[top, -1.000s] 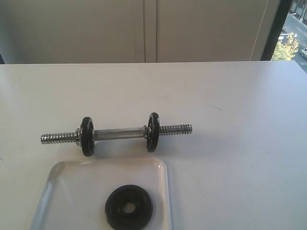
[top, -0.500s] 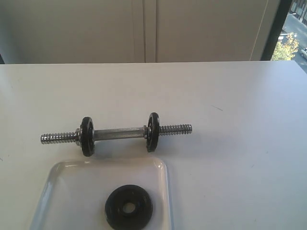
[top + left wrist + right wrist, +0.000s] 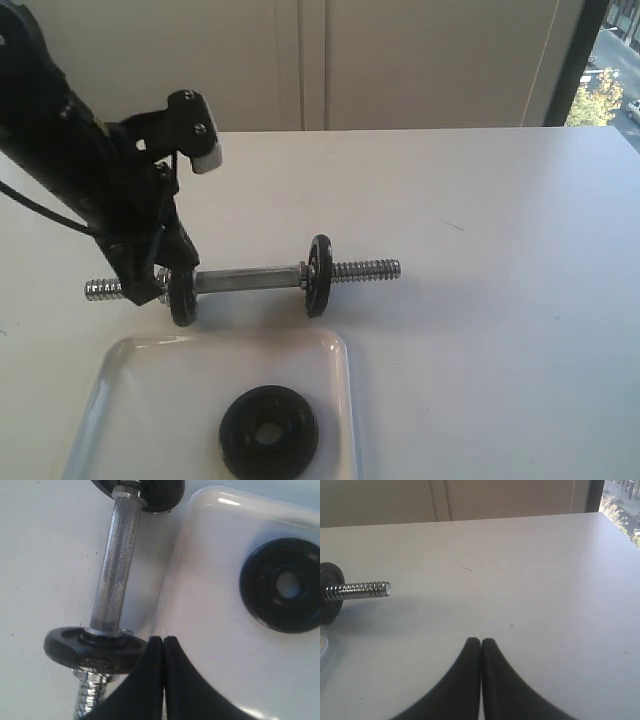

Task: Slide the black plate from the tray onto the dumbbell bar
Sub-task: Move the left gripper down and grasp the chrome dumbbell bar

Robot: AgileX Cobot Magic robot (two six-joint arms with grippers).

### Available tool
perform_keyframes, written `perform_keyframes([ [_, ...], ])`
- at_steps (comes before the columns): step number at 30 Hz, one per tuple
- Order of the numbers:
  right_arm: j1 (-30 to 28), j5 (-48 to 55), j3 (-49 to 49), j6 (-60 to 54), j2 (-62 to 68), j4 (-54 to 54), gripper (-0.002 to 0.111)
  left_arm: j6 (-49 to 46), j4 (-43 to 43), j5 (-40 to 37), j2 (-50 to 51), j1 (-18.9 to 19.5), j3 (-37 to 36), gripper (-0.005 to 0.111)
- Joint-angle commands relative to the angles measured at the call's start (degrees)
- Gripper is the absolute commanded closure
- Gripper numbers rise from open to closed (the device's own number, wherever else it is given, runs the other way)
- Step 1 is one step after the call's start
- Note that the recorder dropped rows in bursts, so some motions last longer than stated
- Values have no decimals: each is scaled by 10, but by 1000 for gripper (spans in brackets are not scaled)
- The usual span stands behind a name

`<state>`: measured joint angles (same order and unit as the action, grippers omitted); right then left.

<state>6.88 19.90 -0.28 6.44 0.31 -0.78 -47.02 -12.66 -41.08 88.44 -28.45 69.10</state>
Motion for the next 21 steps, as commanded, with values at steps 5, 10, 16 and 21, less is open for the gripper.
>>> perform_keyframes([
  [5, 0, -2, 3, -1, -3, -2, 108, -217, -96, 76, 66, -4, 5, 92],
  [10, 0, -2, 3, -1, -3, -2, 108, -253, -112, 95, 88, -4, 5, 48],
  [16, 0, -2, 3, -1, -3, -2, 108, -253, -112, 140, 123, -4, 5, 43],
  [21, 0, -2, 3, -1, -3, -2, 108, -253, -112, 171, 148, -4, 5, 43],
])
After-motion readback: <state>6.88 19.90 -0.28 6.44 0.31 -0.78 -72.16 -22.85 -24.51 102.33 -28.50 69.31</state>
